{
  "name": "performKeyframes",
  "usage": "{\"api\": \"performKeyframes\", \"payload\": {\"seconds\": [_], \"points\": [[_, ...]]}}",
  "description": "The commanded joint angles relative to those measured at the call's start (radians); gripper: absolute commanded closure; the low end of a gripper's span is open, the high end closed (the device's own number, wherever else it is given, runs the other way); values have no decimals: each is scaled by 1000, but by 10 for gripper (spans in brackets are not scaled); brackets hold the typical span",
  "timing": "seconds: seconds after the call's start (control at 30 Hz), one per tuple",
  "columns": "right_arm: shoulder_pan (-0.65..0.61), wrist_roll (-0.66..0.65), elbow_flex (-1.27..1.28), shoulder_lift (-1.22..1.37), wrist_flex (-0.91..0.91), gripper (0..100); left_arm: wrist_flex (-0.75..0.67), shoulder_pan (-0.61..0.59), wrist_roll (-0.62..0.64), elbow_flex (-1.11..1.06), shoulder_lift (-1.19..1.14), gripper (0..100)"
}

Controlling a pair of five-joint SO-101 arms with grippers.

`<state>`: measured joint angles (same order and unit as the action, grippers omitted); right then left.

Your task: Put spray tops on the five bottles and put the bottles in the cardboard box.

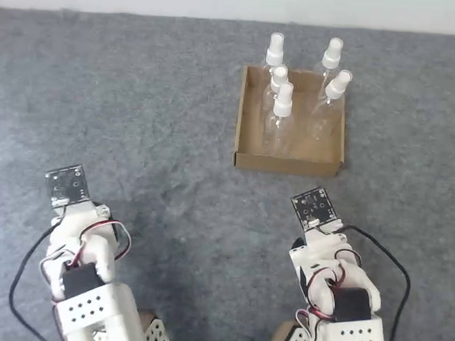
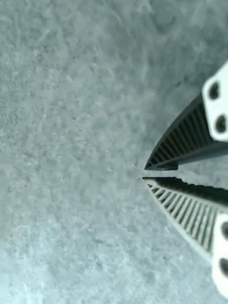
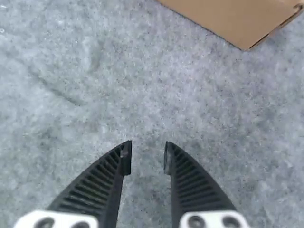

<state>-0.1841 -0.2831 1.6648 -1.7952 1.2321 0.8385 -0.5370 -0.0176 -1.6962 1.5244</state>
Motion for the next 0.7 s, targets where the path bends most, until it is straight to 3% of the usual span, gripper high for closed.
{"api": "performKeyframes", "payload": {"seconds": [0.0, 0.33, 0.67], "points": [[7, -14, 20, 2, 2, 919, 26, -8, -5, 4, 35, 987], [8, -14, 20, -5, 2, 919, 147, -8, -3, 4, 121, 987], [8, -14, 20, -24, 2, 919, 362, -8, -5, 7, 258, 987]]}}
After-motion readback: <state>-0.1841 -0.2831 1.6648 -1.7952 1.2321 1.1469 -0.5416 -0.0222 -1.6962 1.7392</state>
